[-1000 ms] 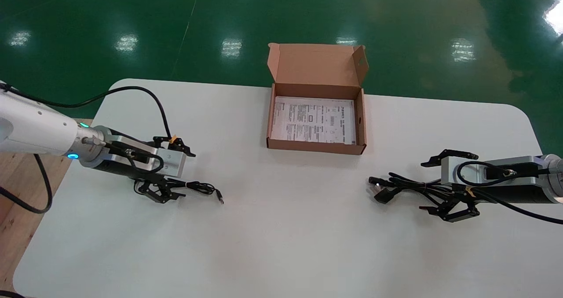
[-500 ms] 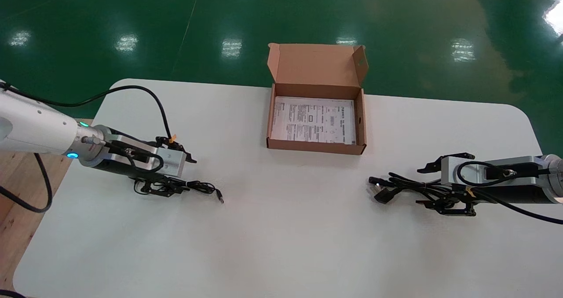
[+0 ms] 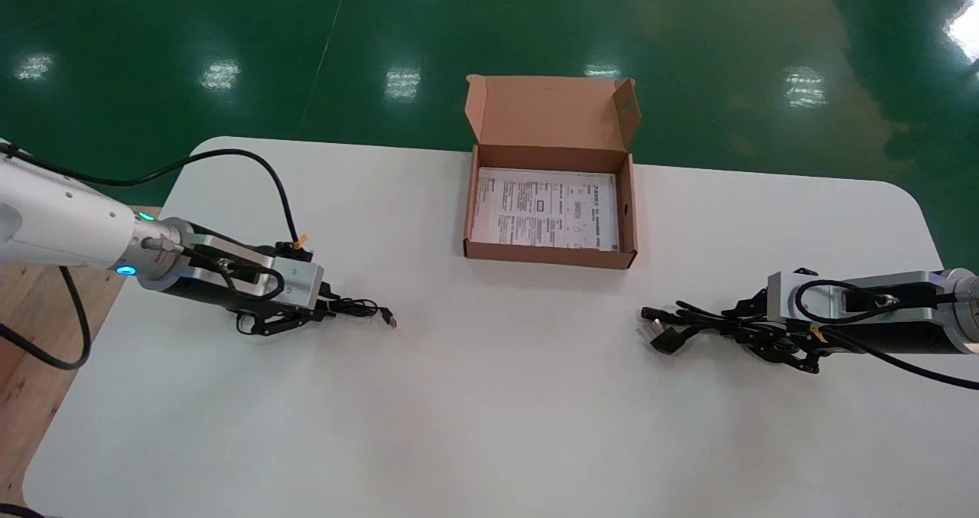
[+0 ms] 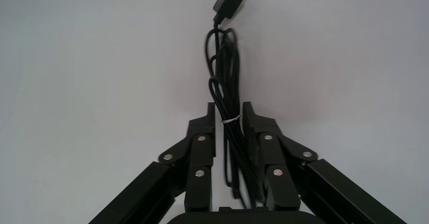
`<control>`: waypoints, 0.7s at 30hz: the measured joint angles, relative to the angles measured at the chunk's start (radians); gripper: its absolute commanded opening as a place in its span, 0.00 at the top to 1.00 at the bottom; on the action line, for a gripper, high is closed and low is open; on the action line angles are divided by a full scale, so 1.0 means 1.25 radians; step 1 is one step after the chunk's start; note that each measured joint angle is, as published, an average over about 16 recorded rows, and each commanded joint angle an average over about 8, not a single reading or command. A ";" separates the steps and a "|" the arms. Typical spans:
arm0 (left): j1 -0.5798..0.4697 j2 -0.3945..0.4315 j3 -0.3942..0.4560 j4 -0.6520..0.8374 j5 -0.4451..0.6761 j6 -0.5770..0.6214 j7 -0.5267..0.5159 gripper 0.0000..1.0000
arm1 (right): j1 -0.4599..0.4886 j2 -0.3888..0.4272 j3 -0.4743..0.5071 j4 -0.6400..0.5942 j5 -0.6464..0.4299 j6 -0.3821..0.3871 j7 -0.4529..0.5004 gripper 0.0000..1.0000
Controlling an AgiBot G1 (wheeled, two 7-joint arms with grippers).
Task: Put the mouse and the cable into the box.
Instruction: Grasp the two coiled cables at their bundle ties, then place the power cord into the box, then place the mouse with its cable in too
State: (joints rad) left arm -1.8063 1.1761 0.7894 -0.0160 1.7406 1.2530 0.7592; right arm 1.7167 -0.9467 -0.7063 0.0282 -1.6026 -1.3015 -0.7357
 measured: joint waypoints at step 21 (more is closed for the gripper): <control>-0.249 -0.090 -0.100 -0.087 -0.134 0.058 0.024 1.00 | 0.137 -0.179 0.023 0.097 0.017 0.256 -0.038 1.00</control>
State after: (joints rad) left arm -2.1175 1.0634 0.6641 -0.1249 1.5730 1.3256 0.7890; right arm 1.8877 -1.1703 -0.6781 0.1500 -1.5815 -0.9820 -0.7834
